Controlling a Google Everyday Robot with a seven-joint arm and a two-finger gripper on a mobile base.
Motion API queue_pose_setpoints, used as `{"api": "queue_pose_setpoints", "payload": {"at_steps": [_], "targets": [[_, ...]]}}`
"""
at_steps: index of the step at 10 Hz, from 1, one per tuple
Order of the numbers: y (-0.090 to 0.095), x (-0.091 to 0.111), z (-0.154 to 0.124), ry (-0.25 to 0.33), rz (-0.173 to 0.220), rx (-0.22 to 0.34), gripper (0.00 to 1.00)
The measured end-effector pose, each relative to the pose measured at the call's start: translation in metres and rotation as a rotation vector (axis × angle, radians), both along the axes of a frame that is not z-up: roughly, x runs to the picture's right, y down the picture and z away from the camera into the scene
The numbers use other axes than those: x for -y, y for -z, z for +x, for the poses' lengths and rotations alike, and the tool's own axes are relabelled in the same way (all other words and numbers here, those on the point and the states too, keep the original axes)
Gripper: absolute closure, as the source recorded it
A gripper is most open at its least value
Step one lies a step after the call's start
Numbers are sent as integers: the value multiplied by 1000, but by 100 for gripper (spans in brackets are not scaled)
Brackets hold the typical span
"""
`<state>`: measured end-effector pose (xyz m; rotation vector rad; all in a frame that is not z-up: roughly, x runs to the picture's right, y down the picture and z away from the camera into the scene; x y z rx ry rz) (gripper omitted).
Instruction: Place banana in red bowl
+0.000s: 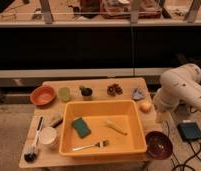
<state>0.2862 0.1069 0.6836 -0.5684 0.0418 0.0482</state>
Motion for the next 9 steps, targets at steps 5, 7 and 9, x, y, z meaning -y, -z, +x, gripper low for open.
{"api": "queue_pose_setpoints", "payload": {"at_steps": [5, 7, 9], "targets": [[-9, 18, -16, -56, 15, -18, 35], [-20, 45, -51, -107, 45, -14, 35], [-23, 53, -66, -118, 49, -11, 35]]}}
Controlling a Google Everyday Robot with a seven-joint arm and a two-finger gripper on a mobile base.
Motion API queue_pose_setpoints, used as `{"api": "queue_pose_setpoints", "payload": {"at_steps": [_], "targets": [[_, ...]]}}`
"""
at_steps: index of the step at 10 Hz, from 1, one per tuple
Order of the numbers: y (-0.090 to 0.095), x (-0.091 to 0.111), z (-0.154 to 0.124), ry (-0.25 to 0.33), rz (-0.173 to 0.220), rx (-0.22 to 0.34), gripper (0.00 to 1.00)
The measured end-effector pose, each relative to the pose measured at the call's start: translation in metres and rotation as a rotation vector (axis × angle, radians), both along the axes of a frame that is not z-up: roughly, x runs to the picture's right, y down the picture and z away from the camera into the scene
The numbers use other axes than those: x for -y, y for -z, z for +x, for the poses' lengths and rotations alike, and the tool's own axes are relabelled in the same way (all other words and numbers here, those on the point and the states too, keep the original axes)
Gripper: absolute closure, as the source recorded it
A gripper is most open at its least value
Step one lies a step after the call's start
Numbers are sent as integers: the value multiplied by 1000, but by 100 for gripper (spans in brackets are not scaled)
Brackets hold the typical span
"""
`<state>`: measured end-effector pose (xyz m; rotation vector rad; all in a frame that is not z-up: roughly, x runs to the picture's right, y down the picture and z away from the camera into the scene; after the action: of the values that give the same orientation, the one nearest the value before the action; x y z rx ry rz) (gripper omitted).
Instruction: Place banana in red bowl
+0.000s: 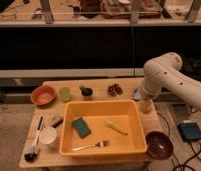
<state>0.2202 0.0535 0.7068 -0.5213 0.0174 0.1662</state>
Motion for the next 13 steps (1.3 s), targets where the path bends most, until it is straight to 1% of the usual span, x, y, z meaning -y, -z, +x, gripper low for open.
{"api": "queue_pose_setpoints", "payload": {"at_steps": [2, 3, 5, 7, 10, 11, 12, 13], "targets": [[0, 0, 3, 3, 0, -6, 35], [0, 0, 0, 0, 0, 7, 35], [2, -11, -10, -14, -2, 71, 35], [2, -32, -46, -25, -16, 158, 35], [-10, -62, -100, -33, -42, 263, 35], [-17, -73, -111, -31, -51, 287, 35], [-24, -82, -115, -30, -59, 299, 35], [-35, -95, -119, -31, -66, 308, 35]]}}
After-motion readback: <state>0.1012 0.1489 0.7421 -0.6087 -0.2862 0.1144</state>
